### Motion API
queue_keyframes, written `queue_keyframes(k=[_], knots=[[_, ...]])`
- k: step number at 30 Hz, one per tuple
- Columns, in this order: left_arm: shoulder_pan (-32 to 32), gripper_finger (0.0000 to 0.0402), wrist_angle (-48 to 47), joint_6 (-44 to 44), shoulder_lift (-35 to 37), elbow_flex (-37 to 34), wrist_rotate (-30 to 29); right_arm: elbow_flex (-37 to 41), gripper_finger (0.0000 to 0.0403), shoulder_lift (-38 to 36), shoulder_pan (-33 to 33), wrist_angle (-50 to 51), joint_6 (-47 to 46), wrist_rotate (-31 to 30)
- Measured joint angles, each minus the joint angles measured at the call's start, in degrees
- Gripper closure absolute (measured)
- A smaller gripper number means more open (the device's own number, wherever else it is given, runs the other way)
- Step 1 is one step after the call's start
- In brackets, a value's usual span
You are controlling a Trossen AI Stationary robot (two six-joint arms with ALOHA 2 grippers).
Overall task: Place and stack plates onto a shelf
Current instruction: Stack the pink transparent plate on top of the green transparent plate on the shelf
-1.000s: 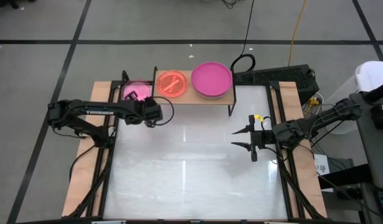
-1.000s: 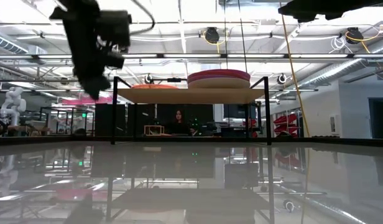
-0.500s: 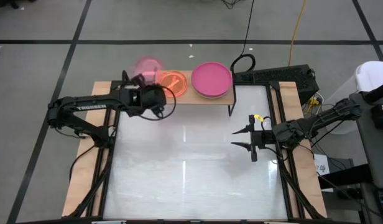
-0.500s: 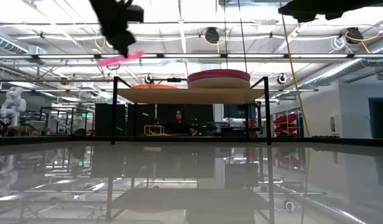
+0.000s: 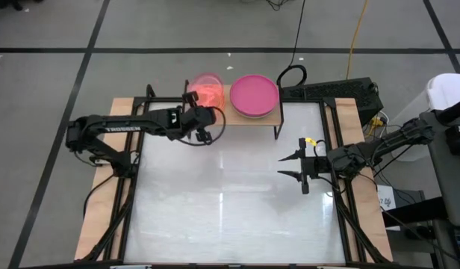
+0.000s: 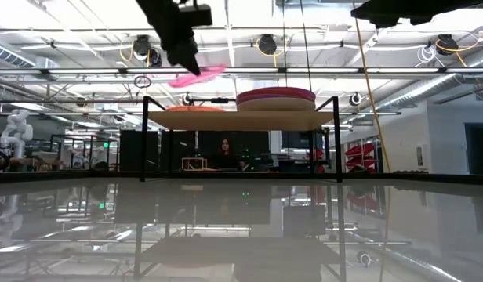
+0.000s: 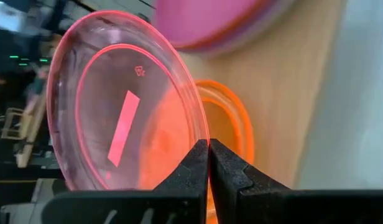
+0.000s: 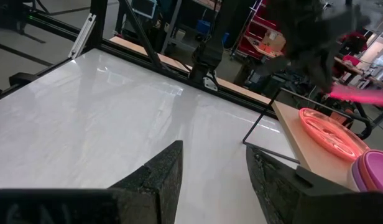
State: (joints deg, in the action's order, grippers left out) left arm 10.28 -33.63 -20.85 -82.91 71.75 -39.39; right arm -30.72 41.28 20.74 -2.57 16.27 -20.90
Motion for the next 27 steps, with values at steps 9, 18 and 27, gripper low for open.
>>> queue_keyframes(k=[9,18,27], knots=[[0.73,0.0391,-0.65,-1.98,-4.18,0.00,2.06,0.00,0.0245,0.02,-0.01,-0.20,0.00,-0.01],[0.73,0.0383,-0.74,-0.06,-4.13,0.00,2.05,0.00,0.0245,0.02,0.02,-0.20,0.00,-0.01],[0.73,0.0320,-0.76,0.60,-4.12,0.00,1.95,0.00,0.0245,0.01,0.01,-0.20,0.02,-0.01]])
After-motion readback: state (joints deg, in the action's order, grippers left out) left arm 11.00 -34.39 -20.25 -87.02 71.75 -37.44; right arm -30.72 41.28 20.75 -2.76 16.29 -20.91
